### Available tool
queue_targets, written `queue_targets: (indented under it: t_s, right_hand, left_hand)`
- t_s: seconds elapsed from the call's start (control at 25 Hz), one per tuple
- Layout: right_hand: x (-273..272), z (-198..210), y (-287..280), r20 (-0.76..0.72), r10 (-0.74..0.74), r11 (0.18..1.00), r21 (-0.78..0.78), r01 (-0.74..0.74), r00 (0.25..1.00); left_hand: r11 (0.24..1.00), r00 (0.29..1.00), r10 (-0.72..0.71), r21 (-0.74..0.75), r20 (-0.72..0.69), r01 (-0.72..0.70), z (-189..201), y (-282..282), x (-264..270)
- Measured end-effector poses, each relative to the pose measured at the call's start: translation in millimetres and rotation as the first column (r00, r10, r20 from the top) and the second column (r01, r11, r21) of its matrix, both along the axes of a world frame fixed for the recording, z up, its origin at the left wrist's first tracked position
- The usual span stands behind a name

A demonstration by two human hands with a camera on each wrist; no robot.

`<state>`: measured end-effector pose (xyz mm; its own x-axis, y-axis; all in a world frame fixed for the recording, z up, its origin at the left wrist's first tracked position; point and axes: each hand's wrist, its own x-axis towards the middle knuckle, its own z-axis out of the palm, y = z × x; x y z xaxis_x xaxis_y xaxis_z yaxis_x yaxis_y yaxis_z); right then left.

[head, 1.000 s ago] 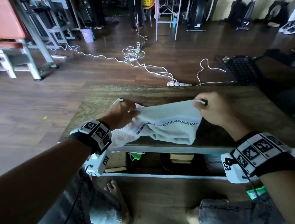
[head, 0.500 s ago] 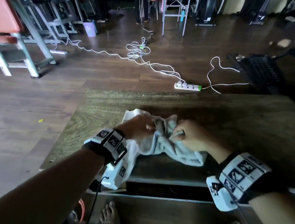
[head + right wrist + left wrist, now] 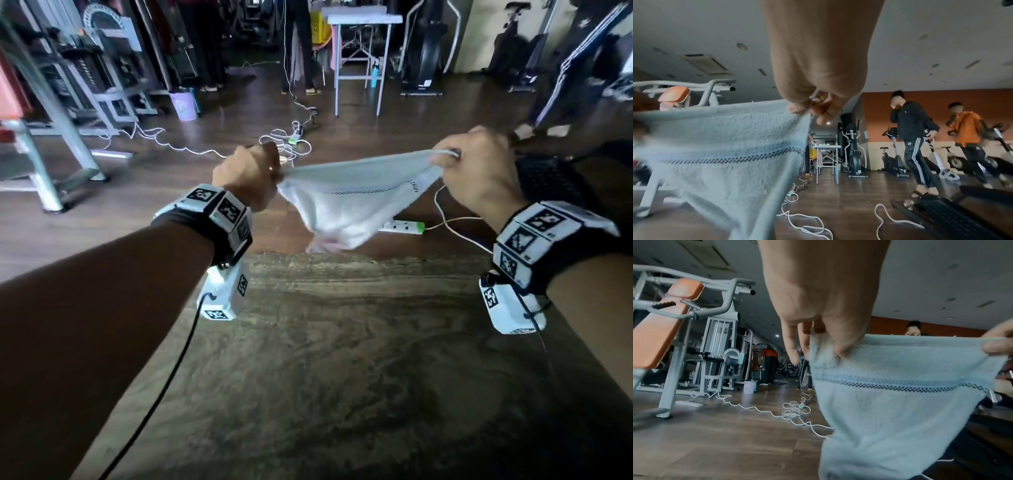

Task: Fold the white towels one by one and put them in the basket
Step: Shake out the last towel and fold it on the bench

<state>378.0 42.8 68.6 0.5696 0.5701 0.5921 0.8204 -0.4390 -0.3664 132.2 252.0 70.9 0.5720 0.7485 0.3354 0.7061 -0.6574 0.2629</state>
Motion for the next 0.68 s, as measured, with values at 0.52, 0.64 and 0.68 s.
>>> queue_targets:
  t_s: [0.52,0.64,0.68]
  right_hand:
    - [-12,-16,5,-0.322,0.204,0.964,0.233,-0.132,0.925]
    - [-24,-34,-17,-0.360,0.210,0.978,0.082,-0.193,0.909]
    - [-31,-42,-29,-0.363,0.224,0.974,0.041,-0.224,0.905]
  left_hand:
    - [0.987,0.779,-0.033,-0.101,0.626,0.123,-21,2,-18]
    - [0.987,0.861,-0.043,-0.114,0.507,0.116,-38,-17,-45]
    - [0.982,0.891,-0.042,-0.148,0.452,0.121,-47,-25,-58]
